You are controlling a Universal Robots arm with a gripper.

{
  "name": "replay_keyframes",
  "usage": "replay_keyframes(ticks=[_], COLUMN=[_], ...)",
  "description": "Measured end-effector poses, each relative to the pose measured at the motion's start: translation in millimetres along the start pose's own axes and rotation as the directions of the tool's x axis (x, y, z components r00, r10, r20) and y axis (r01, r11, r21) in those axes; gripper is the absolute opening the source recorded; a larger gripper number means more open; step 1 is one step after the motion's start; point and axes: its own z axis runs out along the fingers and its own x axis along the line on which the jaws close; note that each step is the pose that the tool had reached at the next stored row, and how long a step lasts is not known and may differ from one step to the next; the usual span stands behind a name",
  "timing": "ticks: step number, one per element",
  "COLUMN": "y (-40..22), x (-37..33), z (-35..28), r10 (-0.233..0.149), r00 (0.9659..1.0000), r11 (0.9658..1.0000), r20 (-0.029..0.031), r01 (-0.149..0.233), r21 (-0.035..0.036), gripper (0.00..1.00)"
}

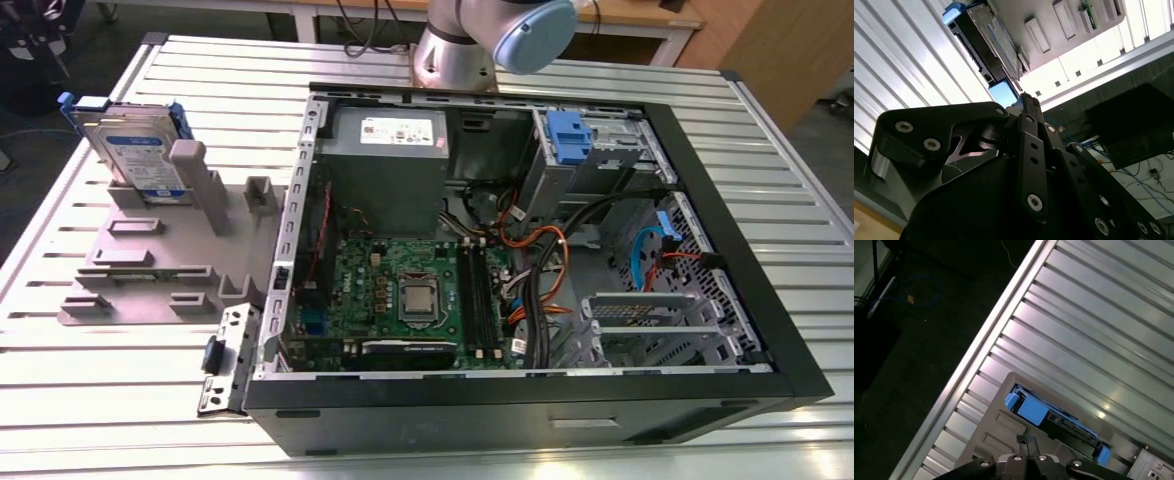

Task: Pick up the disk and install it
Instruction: 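Pick up the disk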

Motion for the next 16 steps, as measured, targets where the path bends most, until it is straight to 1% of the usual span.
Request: replay_keyframes(ticks=[3, 5, 10, 14, 16], y=[0.0, 0.0, 0.0, 0.0, 0.0], x=[0.0, 0.0, 0.0, 0.0, 0.0], z=[0.0, 0.0, 0.0, 0.0, 0.0], r10=[-0.043, -0.073, -0.137, -0.17, -0.175], r00=[0.9991, 0.9973, 0.9906, 0.9853, 0.9846], r11=[0.9991, 0.9973, 0.9906, 0.9854, 0.9846], r20=[-0.0018, -0.0032, -0.0058, -0.0073, -0.0075], r01=[0.043, 0.073, 0.137, 0.17, 0.175], r21=[0.0004, 0.0007, 0.0012, 0.0013, 0.0013], gripper=[0.11, 0.11, 0.11, 0.11, 0.11])
